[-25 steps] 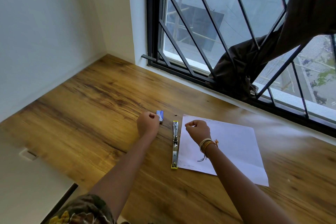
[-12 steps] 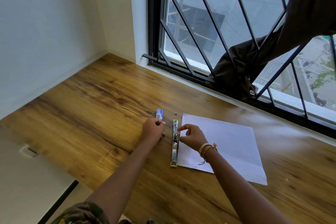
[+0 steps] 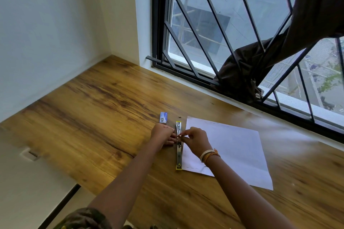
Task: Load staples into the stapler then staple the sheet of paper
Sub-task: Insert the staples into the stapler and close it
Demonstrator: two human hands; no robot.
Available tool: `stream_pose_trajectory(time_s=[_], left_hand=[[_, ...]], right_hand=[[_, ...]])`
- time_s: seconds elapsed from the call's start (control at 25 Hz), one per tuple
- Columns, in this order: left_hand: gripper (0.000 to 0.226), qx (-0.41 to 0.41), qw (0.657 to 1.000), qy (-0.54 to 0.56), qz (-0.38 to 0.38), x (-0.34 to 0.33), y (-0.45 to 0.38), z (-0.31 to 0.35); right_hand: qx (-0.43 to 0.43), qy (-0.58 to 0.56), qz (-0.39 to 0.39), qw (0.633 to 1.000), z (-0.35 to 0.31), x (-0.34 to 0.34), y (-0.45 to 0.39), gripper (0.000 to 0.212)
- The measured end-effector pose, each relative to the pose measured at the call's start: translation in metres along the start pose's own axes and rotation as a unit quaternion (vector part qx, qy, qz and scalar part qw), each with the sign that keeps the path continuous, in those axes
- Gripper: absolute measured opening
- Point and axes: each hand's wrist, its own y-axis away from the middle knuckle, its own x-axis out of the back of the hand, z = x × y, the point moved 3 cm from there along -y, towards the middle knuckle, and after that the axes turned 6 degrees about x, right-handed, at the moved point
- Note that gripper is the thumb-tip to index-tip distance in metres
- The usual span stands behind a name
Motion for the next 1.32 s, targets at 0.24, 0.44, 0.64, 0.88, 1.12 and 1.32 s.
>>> stream_pose_trajectory(time_s=[0.24, 0.44, 0.64, 0.88, 1.12, 1.32], left_hand=[[0.027, 0.041, 0.989, 0.102, -0.102, -0.006, 0.006, -0.002], [0.025, 0.039, 0.983, 0.116, -0.137, -0.011, 0.013, -0.008], [0.027, 0.039, 0.979, 0.139, -0.144, -0.011, 0.014, -0.010], [0.031, 0.044, 0.972, 0.174, -0.150, -0.013, 0.016, -0.012], [0.028, 0.035, 0.972, 0.178, -0.148, -0.012, 0.014, -0.014], [0.028, 0.034, 0.972, 0.180, -0.149, -0.012, 0.012, -0.016]], right_hand=[[-0.006, -0.053, 0.043, 0.998, -0.004, 0.001, -0.001, 0.011], [-0.027, -0.072, 0.030, 0.997, 0.000, 0.001, 0.003, 0.011], [-0.095, -0.091, -0.020, 0.991, 0.007, 0.006, 0.004, 0.022], [-0.310, -0.405, -0.048, 0.859, 0.012, 0.014, -0.002, 0.041], [-0.309, -0.520, -0.039, 0.795, 0.019, 0.017, 0.006, 0.046], [-0.298, -0.537, -0.039, 0.788, 0.023, 0.015, 0.008, 0.033]])
